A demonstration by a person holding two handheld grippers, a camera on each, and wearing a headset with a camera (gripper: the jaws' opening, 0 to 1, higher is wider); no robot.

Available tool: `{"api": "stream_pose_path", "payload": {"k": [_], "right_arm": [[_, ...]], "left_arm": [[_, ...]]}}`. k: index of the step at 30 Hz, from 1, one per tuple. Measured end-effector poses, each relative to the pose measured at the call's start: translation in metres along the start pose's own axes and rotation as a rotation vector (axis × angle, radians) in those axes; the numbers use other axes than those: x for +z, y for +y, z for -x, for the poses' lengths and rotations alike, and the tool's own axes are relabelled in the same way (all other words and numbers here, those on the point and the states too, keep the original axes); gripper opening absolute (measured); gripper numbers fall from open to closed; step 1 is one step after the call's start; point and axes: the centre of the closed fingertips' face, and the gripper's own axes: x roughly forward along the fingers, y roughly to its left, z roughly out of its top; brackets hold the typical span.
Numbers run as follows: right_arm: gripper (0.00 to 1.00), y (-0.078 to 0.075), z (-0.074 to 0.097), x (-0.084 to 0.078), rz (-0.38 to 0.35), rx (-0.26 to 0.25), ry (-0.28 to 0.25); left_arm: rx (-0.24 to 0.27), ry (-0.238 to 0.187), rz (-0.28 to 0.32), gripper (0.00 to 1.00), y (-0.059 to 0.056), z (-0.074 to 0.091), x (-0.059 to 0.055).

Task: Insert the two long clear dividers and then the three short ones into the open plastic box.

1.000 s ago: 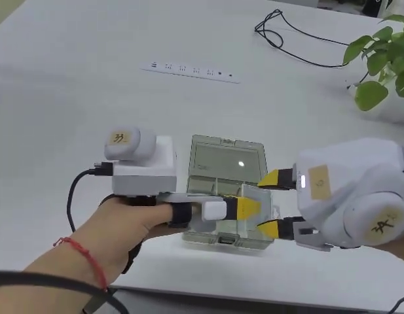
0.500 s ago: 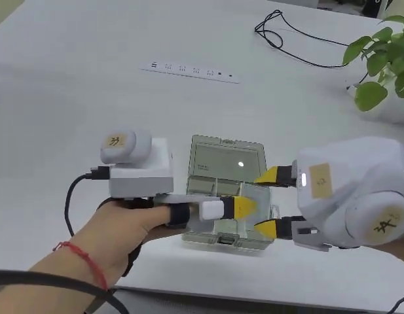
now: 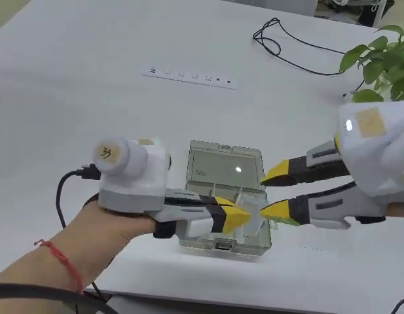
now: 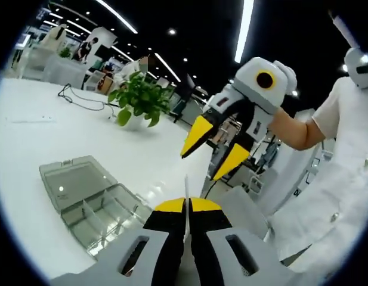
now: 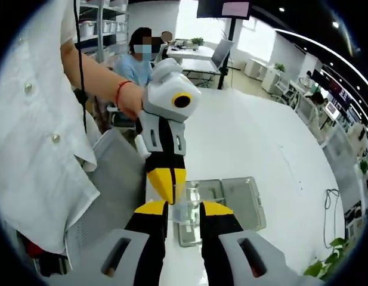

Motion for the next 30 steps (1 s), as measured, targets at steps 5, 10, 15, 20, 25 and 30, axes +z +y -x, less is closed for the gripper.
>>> {"api": "stream_pose_path", "payload": {"k": [5, 10, 15, 20, 25, 30], "right_arm": [[0.15, 0.010, -0.001, 0.004, -0.033, 0.098, -0.021], [0.12, 0.013, -0.005, 0.000, -0.038, 0.170, -0.009], [0.08, 0.024, -0.007, 0.004, -0.061, 0.245, -0.016], [0.05, 0.032, -0.010, 0.003, -0.060, 0.272, -0.003], [0.03, 0.031, -0.011, 0.000, -0.070, 0.282, -0.003], [0.03, 0.034, -0.013, 0.001, -0.066, 0.288, 0.003]], "left_arm": [[-0.061, 0.009, -0.109, 0.00, -0.013, 0.003, 0.002], [-0.105, 0.007, -0.151, 0.00, -0.024, 0.004, 0.005], [-0.113, 0.015, -0.194, 0.00, -0.028, 0.006, 0.003], [-0.119, -0.001, -0.204, 0.00, -0.030, 0.008, 0.006], [-0.117, 0.000, -0.211, 0.00, -0.030, 0.008, 0.005], [-0.115, 0.004, -0.215, 0.00, -0.029, 0.008, 0.003]]}}
